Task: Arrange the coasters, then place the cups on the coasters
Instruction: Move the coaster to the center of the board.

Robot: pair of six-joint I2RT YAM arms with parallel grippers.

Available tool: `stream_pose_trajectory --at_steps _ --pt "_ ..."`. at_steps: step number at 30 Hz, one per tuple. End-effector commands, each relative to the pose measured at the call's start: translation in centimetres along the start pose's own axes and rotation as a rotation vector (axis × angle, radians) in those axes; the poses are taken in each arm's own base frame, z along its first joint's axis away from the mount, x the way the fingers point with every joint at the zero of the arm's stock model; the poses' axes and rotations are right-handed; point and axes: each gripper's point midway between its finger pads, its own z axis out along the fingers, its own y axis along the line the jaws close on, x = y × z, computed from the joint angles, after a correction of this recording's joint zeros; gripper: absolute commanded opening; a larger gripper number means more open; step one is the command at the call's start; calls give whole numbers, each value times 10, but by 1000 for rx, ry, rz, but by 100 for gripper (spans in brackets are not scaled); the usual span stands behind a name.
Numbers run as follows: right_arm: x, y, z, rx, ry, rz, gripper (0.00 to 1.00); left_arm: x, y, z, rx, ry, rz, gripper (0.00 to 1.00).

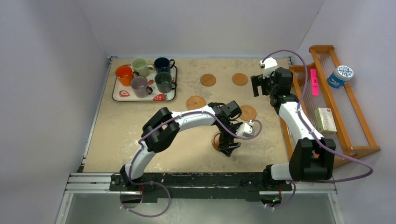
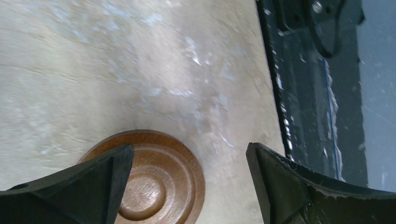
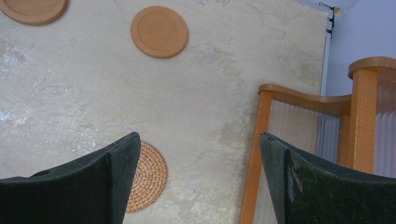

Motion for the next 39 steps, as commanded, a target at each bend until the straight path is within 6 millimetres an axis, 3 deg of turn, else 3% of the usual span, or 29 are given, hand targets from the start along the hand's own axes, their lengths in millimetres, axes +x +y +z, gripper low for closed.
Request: stream_pose_trajectory --at_steps 1,7,10,13,18,22,29,33,39 --pt "-4 -5 -2 32 -32 13 99 -25 36 -3 -144 -38 -19 100" --pt "3 -2 -11 22 -43 -40 99 -71 48 -65 -265 -144 9 100" --pt "7 -1 -14 12 -58 -124 99 -80 47 -97 -332 -168 35 100" --pt "15 19 -17 -95 -73 -174 99 -80 52 -142 -443 -210 27 100" --pt "42 74 -23 -239 -72 -398 99 -43 90 -235 -792 -272 -66 100" --pt "65 115 -28 -336 -59 -528 99 -5 99 -288 -902 -341 -172 100" --pt "89 169 -36 -543 -39 -594 99 67 103 -333 -1066 -395 -304 100" --pt "101 192 -41 -613 -32 -631 99 95 100 -357 -1146 -470 -358 100" --pt "119 215 -48 -686 -15 -678 99 107 99 -367 -1195 -494 -406 100"
